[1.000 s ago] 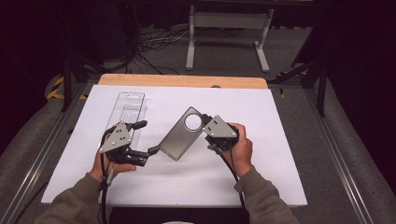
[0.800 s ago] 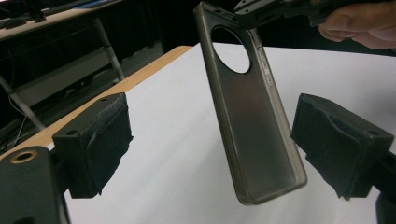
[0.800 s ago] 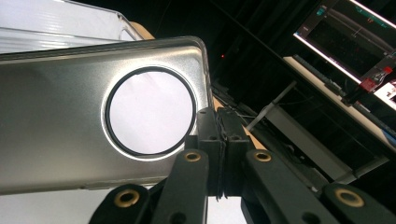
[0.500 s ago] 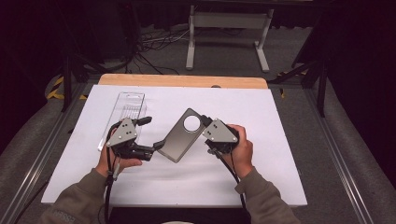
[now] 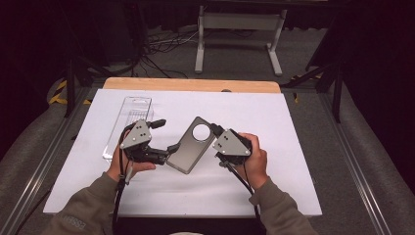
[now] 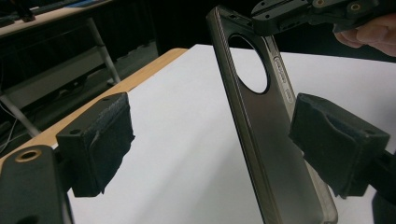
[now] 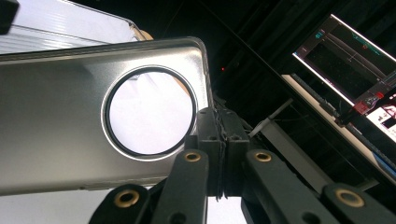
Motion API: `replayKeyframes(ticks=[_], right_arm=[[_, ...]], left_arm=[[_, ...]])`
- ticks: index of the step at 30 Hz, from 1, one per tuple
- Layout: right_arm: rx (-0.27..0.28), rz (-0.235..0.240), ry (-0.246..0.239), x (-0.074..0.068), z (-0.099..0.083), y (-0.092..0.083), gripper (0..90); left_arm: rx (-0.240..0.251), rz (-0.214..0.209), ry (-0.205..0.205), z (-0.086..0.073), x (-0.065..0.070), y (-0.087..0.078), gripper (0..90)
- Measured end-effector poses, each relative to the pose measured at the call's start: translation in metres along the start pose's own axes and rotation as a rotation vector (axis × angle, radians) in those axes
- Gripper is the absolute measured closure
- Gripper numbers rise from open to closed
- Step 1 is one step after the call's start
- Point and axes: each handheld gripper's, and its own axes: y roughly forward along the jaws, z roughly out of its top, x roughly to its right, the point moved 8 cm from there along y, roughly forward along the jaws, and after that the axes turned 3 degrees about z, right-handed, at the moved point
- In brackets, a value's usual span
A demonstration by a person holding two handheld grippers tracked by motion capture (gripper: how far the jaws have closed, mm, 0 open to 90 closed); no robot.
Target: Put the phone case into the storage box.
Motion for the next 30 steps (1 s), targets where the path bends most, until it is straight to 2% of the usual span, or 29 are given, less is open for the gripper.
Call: replayKeyframes(ticks=[8, 10, 14, 16, 22, 27, 30], right_arm=[[0.008, 0.003, -0.025, -0.003, 0.002, -0.002, 89.7], [0.003, 0.005, -0.033, -0.004, 0.001, -0.002, 89.6], [0.002, 0.006, -0.05, -0.006, 0.0, -0.004, 89.6], [0.004, 0.013, -0.056, -0.007, 0.0, -0.005, 89.6], [0.005, 0.016, -0.098, -0.014, 0.001, -0.006, 89.6], [0.014, 0.028, -0.133, -0.019, 0.002, -0.007, 89.6], [0.014, 0.03, -0.145, -0.023, 0.003, -0.008, 89.6]], left_arm=[[-0.005, -0.015, -0.007, 0.003, 0.004, 0.006, 13.8], [0.0, -0.007, -0.001, 0.004, 0.003, 0.007, 13.8], [0.008, -0.012, -0.022, 0.006, 0.002, 0.008, 14.0], [0.004, -0.017, -0.012, 0.006, 0.002, 0.009, 14.3], [0.006, -0.028, -0.031, 0.008, 0.005, 0.013, 16.4], [0.002, -0.038, -0.026, 0.009, 0.006, 0.015, 20.0], [-0.001, -0.048, -0.045, 0.008, 0.007, 0.014, 20.9]])
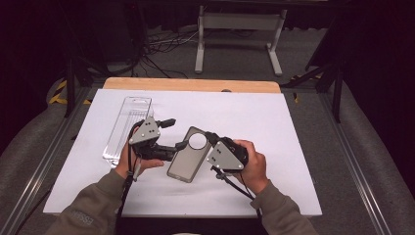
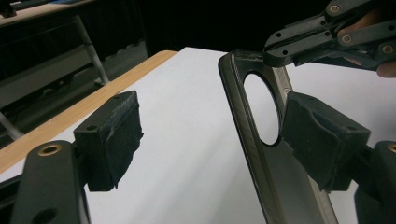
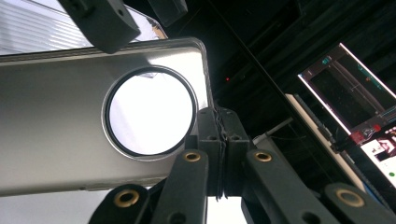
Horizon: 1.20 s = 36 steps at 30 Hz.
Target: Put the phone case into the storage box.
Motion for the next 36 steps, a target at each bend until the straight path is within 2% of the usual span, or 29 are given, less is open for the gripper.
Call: replayKeyframes(ticks=[4, 14, 20, 24, 33, 36], right_arm=[[0.013, 0.01, -0.035, -0.005, 0.002, 0.001, 89.6], [0.022, 0.018, -0.082, -0.015, 0.006, 0.002, 89.6], [0.028, 0.02, -0.116, -0.018, 0.008, 0.0, 89.5], [0.03, 0.014, -0.138, -0.019, 0.009, -0.001, 89.5], [0.035, -0.001, -0.191, -0.024, 0.013, -0.002, 89.5], [0.042, -0.01, -0.224, -0.024, 0.015, -0.003, 89.6]], left_arm=[[-0.001, 0.012, -0.001, -0.002, -0.003, -0.002, 21.2], [-0.012, 0.001, -0.017, -0.005, -0.001, -0.001, 21.2], [-0.017, -0.034, -0.027, -0.006, 0.002, -0.003, 31.9], [-0.009, -0.041, -0.05, -0.005, 0.002, -0.004, 40.6], [-0.026, -0.078, -0.049, -0.005, 0.006, -0.005, 54.4], [-0.028, -0.089, -0.043, -0.004, 0.008, -0.006, 59.4]])
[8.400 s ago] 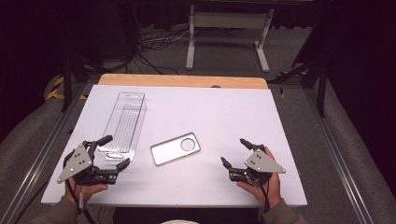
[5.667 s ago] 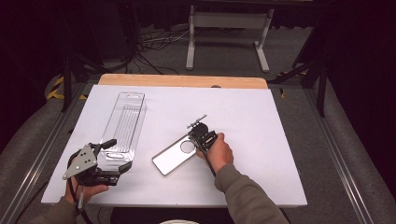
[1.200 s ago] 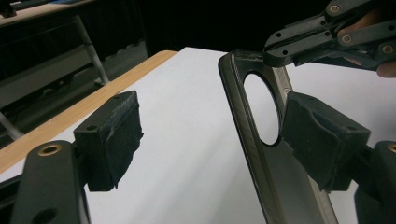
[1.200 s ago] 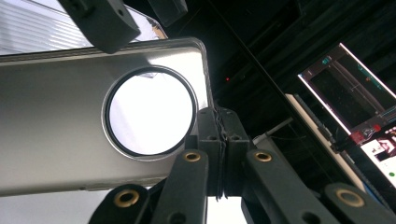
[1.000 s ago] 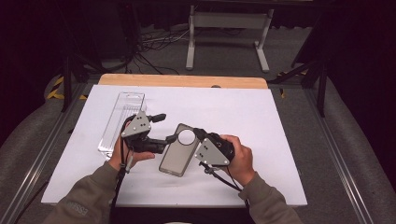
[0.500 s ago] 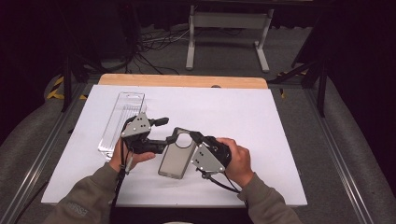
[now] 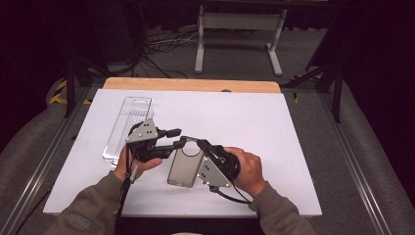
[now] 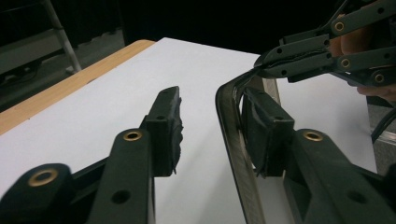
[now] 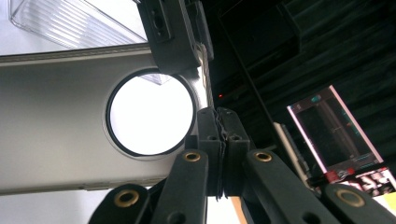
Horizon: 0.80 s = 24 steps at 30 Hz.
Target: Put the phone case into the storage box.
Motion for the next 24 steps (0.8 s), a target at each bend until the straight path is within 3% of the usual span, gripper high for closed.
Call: replayKeyframes(ticks=[7, 18, 24], right_arm=[[0.008, -0.006, -0.014, -0.0003, 0.0022, -0.0014, 89.5], [0.009, -0.02, -0.05, 0.0, 0.0044, -0.003, 89.6], [0.01, -0.021, -0.051, 0.0004, 0.0045, -0.0032, 89.5]], left_arm=[[-0.006, -0.027, -0.008, 0.0009, 0.004, -0.001, 67.4], [-0.01, -0.036, -0.018, 0.0016, 0.0054, -0.0009, 74.9], [-0.016, -0.033, -0.002, 0.0012, 0.0053, -0.0007, 76.9]])
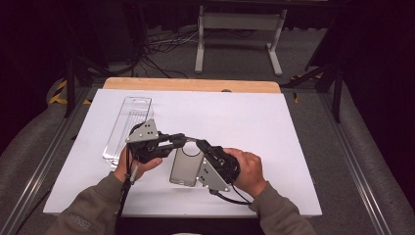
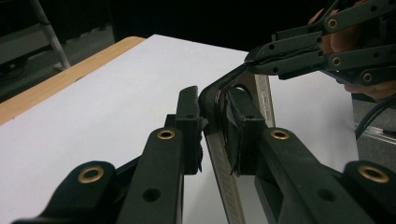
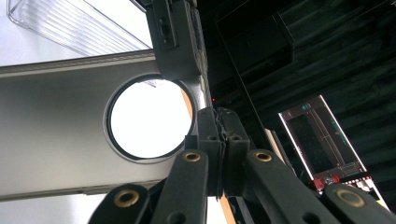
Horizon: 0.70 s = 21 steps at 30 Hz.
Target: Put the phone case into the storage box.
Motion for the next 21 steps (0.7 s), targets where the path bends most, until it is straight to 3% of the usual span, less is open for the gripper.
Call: replayKeyframes(ticks=[3, 10, 15, 21], right_arm=[[-0.003, -0.001, -0.003, 0.0, 0.0, -0.0001, 89.5], [0.005, -0.009, -0.004, 0.0005, 0.0016, -0.0012, 88.9], [0.017, -0.019, 0.0, 0.0016, 0.0032, -0.0019, 87.9], [0.038, -0.028, 0.027, 0.003, 0.005, -0.0037, 86.2]], left_arm=[[0.0, 0.003, -0.007, 0.0001, 0.0009, -0.0002, 77.4], [0.019, 0.027, 0.032, 0.0029, 0.0017, -0.0034, 79.1], [0.031, 0.038, 0.027, 0.0043, 0.0037, -0.0051, 79.7], [0.056, 0.052, 0.034, 0.0066, 0.0052, -0.0078, 80.1]])
